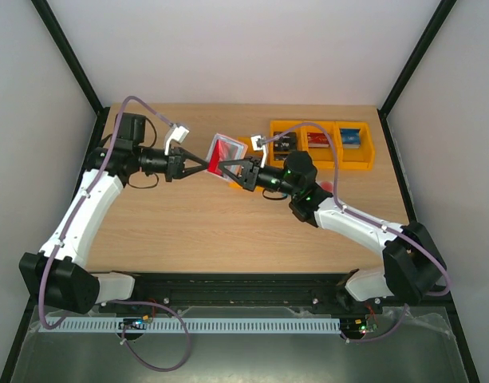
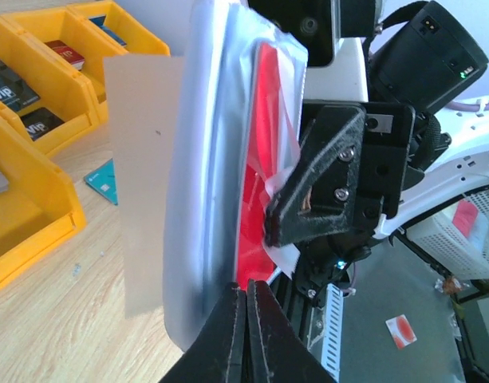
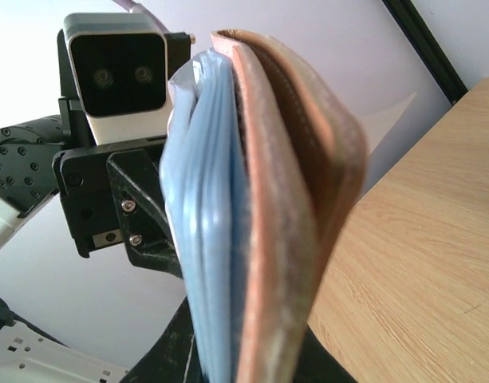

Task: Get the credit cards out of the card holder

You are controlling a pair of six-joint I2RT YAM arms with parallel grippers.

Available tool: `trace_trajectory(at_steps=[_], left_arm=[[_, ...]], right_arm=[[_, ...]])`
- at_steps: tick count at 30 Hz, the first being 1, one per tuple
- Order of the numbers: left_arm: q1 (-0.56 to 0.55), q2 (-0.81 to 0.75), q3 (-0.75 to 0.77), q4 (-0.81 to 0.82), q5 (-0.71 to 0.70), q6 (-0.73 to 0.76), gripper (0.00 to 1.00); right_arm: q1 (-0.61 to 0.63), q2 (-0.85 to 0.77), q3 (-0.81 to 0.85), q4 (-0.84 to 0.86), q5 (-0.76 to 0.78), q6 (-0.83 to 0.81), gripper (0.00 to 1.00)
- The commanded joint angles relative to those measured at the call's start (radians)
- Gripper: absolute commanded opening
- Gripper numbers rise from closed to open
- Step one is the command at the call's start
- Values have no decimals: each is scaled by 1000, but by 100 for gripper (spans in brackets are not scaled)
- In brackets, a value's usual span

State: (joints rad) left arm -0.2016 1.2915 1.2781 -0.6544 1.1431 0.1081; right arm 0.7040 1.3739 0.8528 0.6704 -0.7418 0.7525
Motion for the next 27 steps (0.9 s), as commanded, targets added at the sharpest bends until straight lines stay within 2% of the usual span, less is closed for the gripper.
trace_trajectory(at_steps=[1, 5, 9, 10, 12, 14, 19, 23, 27], left_arm=[[8, -22, 10, -52, 66, 35, 2], [2, -24, -17, -23, 69, 7, 2], [-58, -13, -19, -9, 14, -2, 2], [-64, -9, -20, 0, -1, -13, 4], [-64, -4, -23, 23, -23, -41, 16], [-64, -3, -26, 34, -38, -54, 21], [-55, -7, -26, 45, -85, -63, 22], [-28, -13, -18, 53, -87, -74, 29], [-28, -10, -16, 62, -116, -77, 32]], right_arm=[[-14, -33, 0, 60, -1, -10, 6], [-15, -26, 5, 65, -6, -3, 6], [-14, -5, 13, 94, -25, 28, 6], [-14, -2, 15, 98, -33, 33, 6], [-11, 0, 21, 100, -48, 38, 6], [-9, -4, 22, 103, -58, 33, 6], [-8, -21, 11, 128, -91, 29, 6], [-8, -35, 4, 134, -86, 25, 6], [-8, -21, 12, 123, -91, 36, 6]])
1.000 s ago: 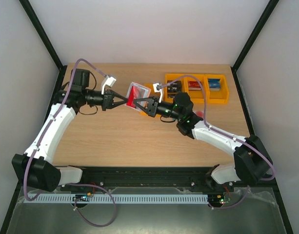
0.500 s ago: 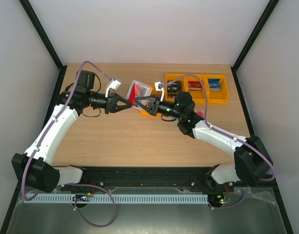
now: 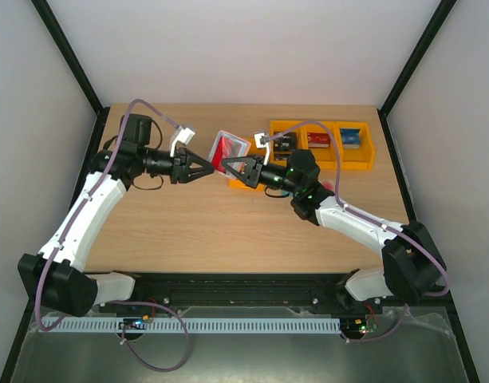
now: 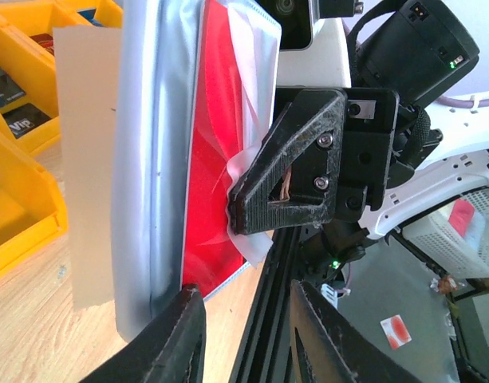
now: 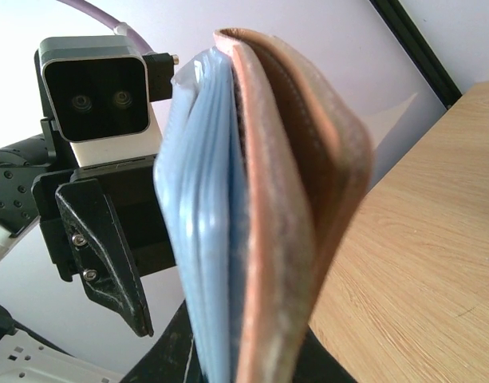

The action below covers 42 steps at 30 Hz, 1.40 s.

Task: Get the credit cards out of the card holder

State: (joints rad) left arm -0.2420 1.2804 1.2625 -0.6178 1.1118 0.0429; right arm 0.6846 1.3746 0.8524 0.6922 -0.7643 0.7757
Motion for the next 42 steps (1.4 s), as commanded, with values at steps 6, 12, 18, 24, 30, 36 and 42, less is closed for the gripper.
trace_trajectory(at_steps=[6, 12, 18, 24, 30, 36, 42], left_arm=[[-2, 11, 0, 58, -82, -38, 36], [1, 20, -6, 79, -129, -41, 37], [-6, 25, -15, 86, -123, -47, 36], [-56, 26, -34, 66, -26, -28, 30], [-99, 50, -35, 94, 110, -64, 29], [-107, 65, -27, 126, 69, -102, 2], [-50, 43, -13, 101, 9, -80, 2]], right_arm=[[12, -17, 14, 108, -72, 19, 6], [12, -26, 11, 100, -76, 15, 6], [12, -23, 16, 100, -76, 14, 6], [12, -18, 20, 97, -34, 16, 5], [35, 33, 54, 146, -2, 56, 2], [66, 63, 58, 177, 3, 64, 2], [56, 17, 31, 147, 13, 28, 8]])
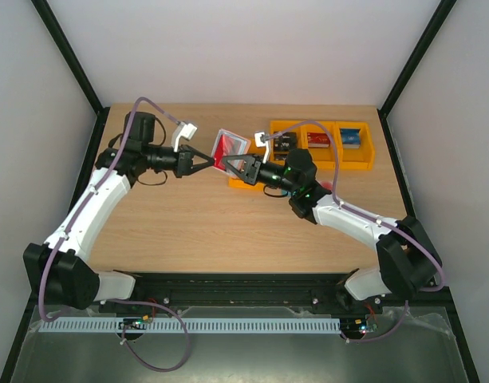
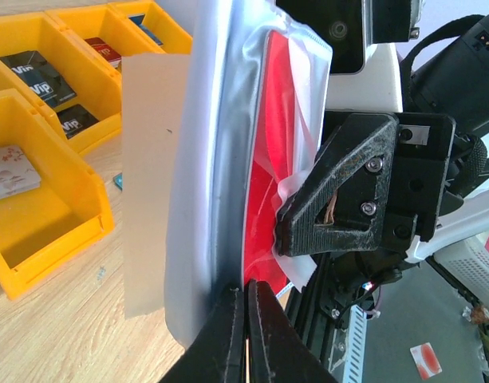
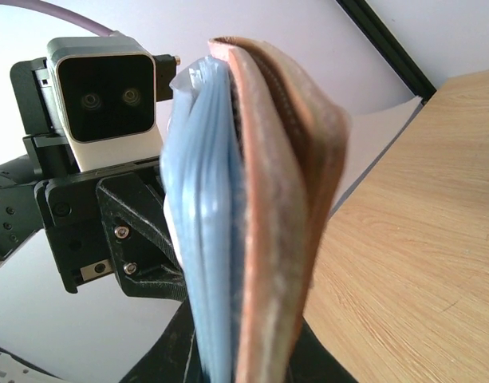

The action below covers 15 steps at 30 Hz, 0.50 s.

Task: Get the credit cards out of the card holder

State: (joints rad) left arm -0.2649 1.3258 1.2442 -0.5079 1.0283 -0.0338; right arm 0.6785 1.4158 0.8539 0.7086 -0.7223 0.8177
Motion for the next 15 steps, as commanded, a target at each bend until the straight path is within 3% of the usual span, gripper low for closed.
trace_trajectory(at_steps=[1, 5, 15], left_arm=[[-9, -6, 2, -12, 67, 8, 2], [22, -21, -8, -45, -40, 65, 2], [46, -26, 20, -99, -19, 120, 2]], right_arm=[[54, -34, 17, 132, -26, -13, 11], [19, -67, -27, 120, -5, -10, 22], [-5, -93, -46, 96, -40, -24, 35]])
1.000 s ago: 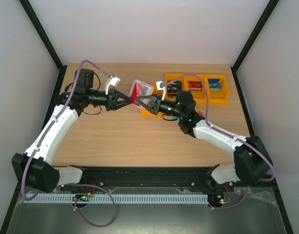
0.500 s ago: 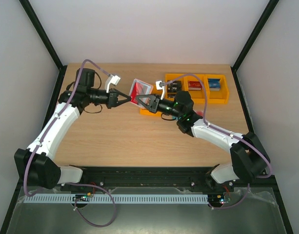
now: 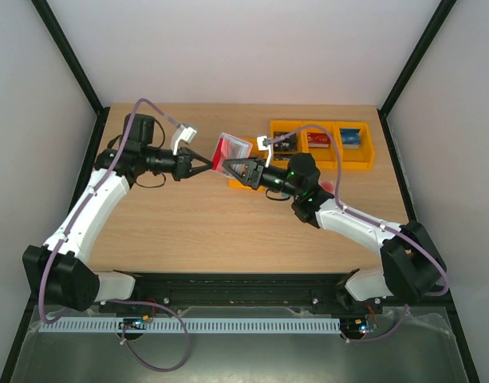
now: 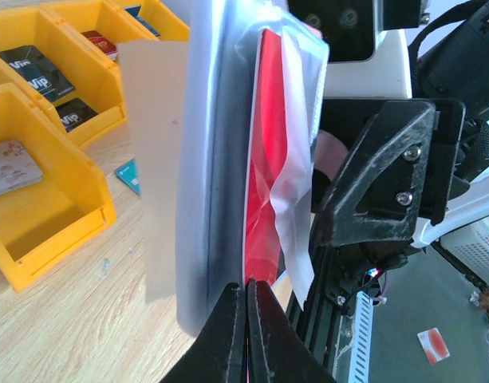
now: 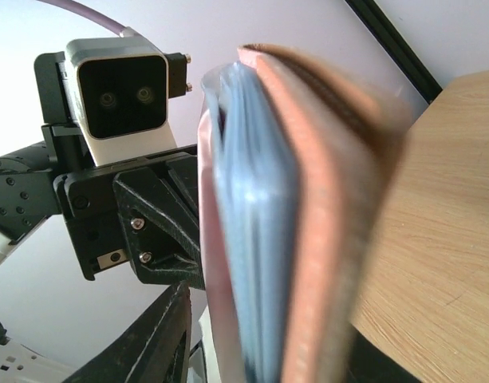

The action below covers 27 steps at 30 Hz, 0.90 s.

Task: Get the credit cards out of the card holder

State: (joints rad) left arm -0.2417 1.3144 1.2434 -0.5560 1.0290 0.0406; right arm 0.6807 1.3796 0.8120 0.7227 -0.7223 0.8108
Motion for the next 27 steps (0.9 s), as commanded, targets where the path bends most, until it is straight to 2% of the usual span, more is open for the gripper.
trace_trajectory(at_steps=[1, 5, 14, 17, 18, 20, 22, 24, 26, 27], left_arm=[[26, -16, 23, -59, -18, 54, 2], [28, -18, 33, -87, -13, 83, 2], [46, -25, 40, -134, 17, 148, 2], [28, -26, 26, -122, 70, 152, 2], [17, -25, 24, -119, 71, 154, 4], [4, -20, 21, -111, 72, 149, 20], [-4, -16, 15, -94, 71, 131, 26], [-8, -12, 8, -77, 67, 116, 22], [-7, -11, 6, -70, 64, 107, 4], [-7, -11, 9, -71, 62, 106, 3]], right_arm=[[-10, -57, -4, 81, -45, -18, 34], [-15, -51, 2, 80, -65, -12, 31], [-20, -45, 6, 81, -101, -2, 4], [-20, -33, 11, 97, -127, 16, 2], [-20, -27, 16, 103, -139, 22, 2], [-18, -19, 24, 109, -157, 31, 2], [-18, -14, 26, 129, -169, 44, 2], [-18, -15, 25, 140, -175, 52, 2], [-18, -18, 25, 139, -176, 51, 2], [-18, -21, 25, 134, -175, 47, 1]])
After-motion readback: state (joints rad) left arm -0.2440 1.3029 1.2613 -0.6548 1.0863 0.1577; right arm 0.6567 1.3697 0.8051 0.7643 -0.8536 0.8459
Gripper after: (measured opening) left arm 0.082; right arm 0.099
